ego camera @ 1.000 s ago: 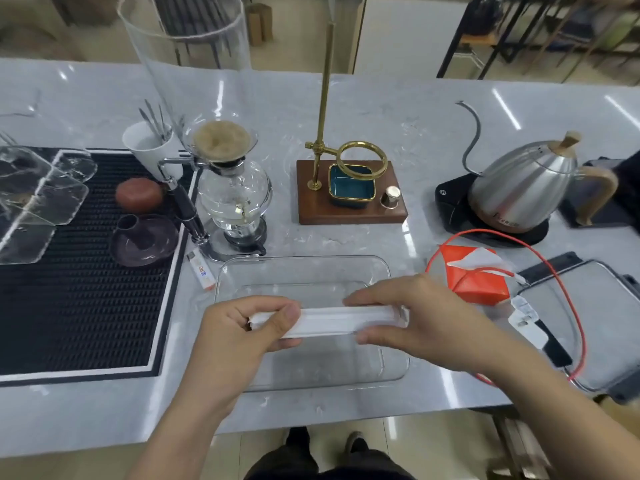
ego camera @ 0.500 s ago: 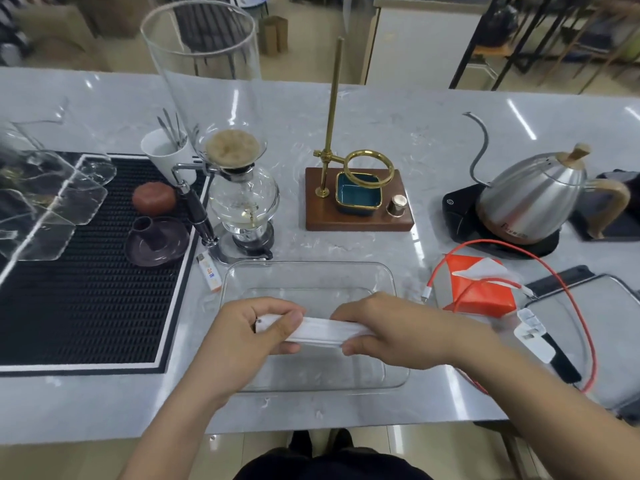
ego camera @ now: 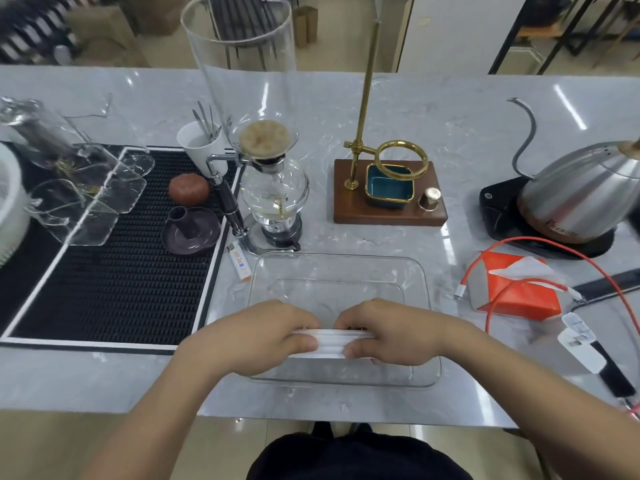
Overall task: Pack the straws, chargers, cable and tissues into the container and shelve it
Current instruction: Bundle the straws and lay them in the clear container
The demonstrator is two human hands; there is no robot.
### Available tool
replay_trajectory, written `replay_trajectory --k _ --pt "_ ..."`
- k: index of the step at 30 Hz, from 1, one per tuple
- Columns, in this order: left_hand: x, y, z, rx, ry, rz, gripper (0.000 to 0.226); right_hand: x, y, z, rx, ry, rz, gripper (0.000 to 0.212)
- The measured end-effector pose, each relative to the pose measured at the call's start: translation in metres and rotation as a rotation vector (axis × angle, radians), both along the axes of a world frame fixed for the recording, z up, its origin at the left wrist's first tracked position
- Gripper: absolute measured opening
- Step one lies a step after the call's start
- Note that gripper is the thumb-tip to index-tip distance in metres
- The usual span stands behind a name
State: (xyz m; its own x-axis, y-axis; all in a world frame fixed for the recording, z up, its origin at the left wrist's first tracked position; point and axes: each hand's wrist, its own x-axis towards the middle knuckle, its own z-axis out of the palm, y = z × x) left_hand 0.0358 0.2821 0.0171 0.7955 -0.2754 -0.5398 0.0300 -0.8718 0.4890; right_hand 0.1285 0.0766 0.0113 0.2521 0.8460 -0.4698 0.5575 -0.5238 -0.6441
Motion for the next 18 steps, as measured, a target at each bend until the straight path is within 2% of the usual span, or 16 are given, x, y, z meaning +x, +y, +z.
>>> replay_trajectory --k 6,9,13,18 --pt "0.007 -0.007 -0.005 0.084 0.083 -0.049 0.01 -0.006 0.008 -0.013 -0.05 0.037 -0.014 0.007" --pt "0.009 -0.009 -0.01 0.12 0.101 -0.096 0.005 -0.009 0.011 -0.018 -0.077 0.03 -0.008 0.012" --pt "0.009 -0.011 -0.016 0.142 0.155 -0.105 0.014 -0.012 0.013 -0.025 -0.103 -0.004 0.014 0.027" --pt "0.01 -0.012 -0.021 0.155 0.167 -0.119 0.017 -0.016 0.017 -0.029 -0.121 -0.032 0.043 0.027"
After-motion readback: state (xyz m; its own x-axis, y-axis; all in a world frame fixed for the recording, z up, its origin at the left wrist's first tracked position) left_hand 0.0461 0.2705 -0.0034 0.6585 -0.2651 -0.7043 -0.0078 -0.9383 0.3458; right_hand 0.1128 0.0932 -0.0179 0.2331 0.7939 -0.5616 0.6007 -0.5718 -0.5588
